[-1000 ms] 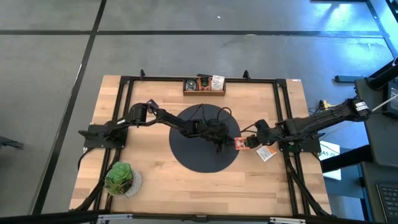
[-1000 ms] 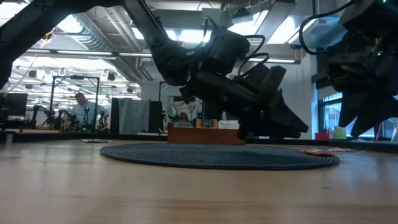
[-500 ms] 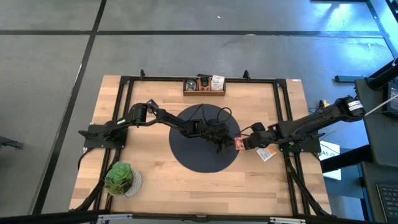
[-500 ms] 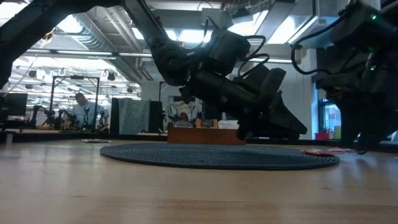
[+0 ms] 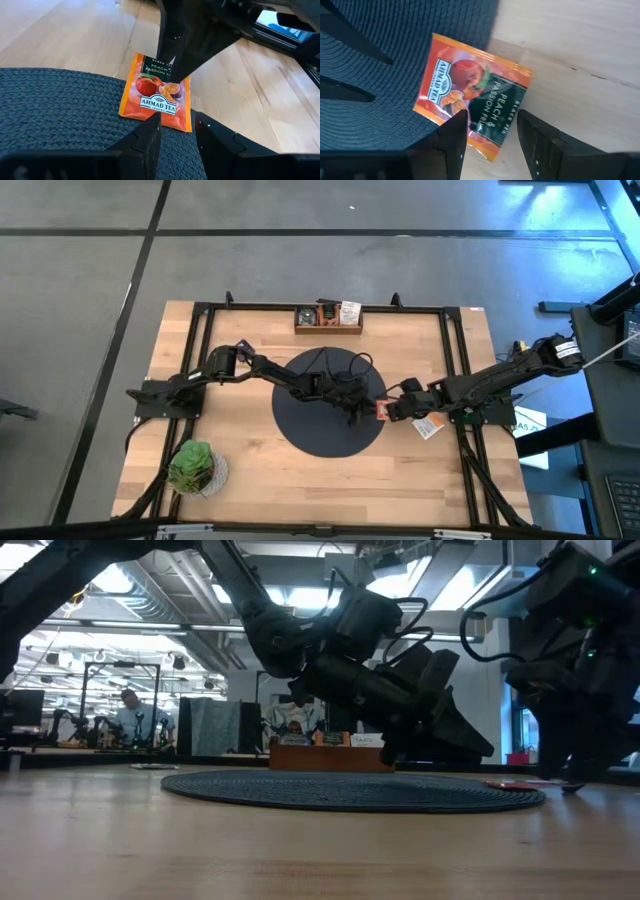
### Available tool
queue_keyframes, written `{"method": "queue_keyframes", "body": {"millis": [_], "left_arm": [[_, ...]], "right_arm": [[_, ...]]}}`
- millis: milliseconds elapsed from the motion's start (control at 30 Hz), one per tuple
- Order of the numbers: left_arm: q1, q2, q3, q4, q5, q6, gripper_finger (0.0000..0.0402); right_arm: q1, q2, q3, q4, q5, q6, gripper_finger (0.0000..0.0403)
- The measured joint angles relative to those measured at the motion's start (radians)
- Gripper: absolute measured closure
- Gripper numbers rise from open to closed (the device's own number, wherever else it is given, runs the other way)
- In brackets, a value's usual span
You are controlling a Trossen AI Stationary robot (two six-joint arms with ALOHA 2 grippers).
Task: Pick & Place Tea
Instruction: Put the orange tea bag into the middle section of the wooden organizer
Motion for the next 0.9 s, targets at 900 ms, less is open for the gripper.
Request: {"method": "queue_keyframes", "body": {"millis": [900], "left_arm": [[0.004,-0.001,0.0,-0.104,-0.022,0.02,0.0289]], "right_arm": [[-0.024,0.112,0.002,0.219,-0.01,-0.005,0.0231]]}}
